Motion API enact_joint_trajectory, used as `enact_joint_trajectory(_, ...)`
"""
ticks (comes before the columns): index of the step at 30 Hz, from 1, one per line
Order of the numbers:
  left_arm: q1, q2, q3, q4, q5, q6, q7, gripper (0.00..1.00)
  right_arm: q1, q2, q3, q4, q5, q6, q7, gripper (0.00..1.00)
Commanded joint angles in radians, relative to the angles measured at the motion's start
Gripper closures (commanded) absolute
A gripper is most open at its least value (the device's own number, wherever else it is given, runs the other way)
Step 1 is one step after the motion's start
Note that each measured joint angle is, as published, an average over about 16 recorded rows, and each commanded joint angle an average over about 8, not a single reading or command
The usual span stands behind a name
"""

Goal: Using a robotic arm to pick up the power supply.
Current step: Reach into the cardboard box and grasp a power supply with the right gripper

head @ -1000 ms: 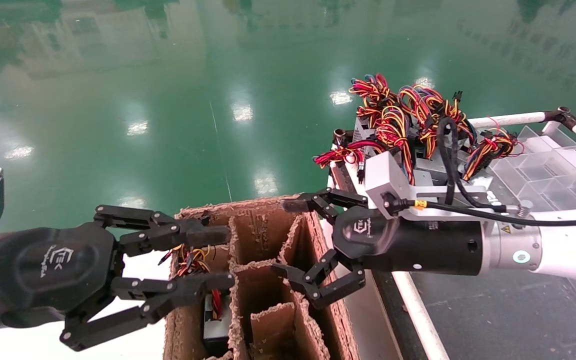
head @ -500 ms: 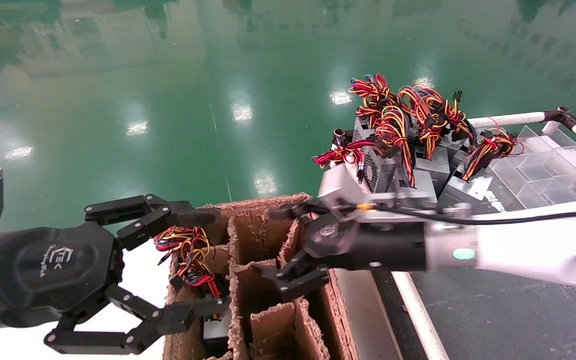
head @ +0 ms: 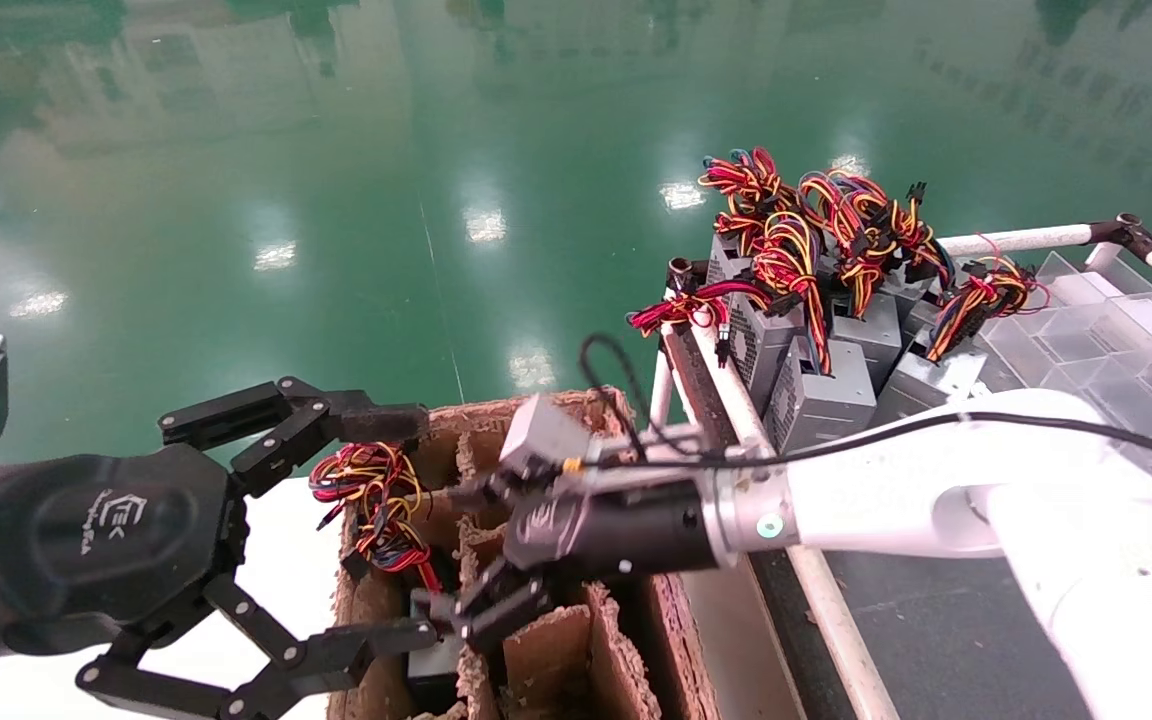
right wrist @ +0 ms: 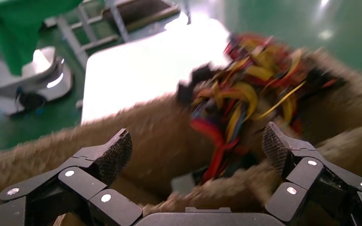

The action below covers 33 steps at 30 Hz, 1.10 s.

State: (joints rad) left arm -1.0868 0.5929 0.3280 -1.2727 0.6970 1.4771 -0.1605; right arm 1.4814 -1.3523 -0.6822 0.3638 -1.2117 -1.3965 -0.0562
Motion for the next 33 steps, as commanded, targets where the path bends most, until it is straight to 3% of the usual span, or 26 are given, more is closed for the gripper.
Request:
enact_joint_trajectory(1,0.0,0.0,0.0,0.0,0.0,0.0,0.0,0.0,0.004,-0.014,-0.018,-0.017,-0.007,-0.002,-0.01,0.0)
enact_joint_trajectory(4,0.0,0.0,0.0,0.0,0.0,0.0,0.0,0.0,-0.007,-0.017,-0.058,0.017,0.003,0.017,-0.007,0.0)
enact_joint_trajectory(5,0.0,0.0,0.0,0.0,0.0,0.0,0.0,0.0,-0.01,-0.017,-0.073,0.029,0.008,0.025,-0.006,0.06)
enact_joint_trajectory(7,0.0,0.0,0.0,0.0,0.0,0.0,0.0,0.0,-0.016,-0.017,-0.101,0.054,0.018,0.044,-0.003,0.21)
enact_joint_trajectory(12,0.0,0.0,0.0,0.0,0.0,0.0,0.0,0.0,-0.024,-0.017,-0.169,0.104,0.048,0.108,-0.002,0.79)
enact_joint_trajectory(15,0.0,0.0,0.0,0.0,0.0,0.0,0.0,0.0,-0.024,-0.017,-0.204,0.121,0.07,0.157,-0.006,0.95)
enact_joint_trajectory(26,0.0,0.0,0.001,0.0,0.0,0.0,0.0,0.0,-0.041,-0.017,-0.313,0.191,0.159,0.36,-0.014,1.0)
enact_joint_trajectory(33,0.0,0.0,0.001,0.0,-0.001,0.0,0.0,0.0,-0.043,-0.016,-0.389,0.233,0.215,0.43,0.001,1.0)
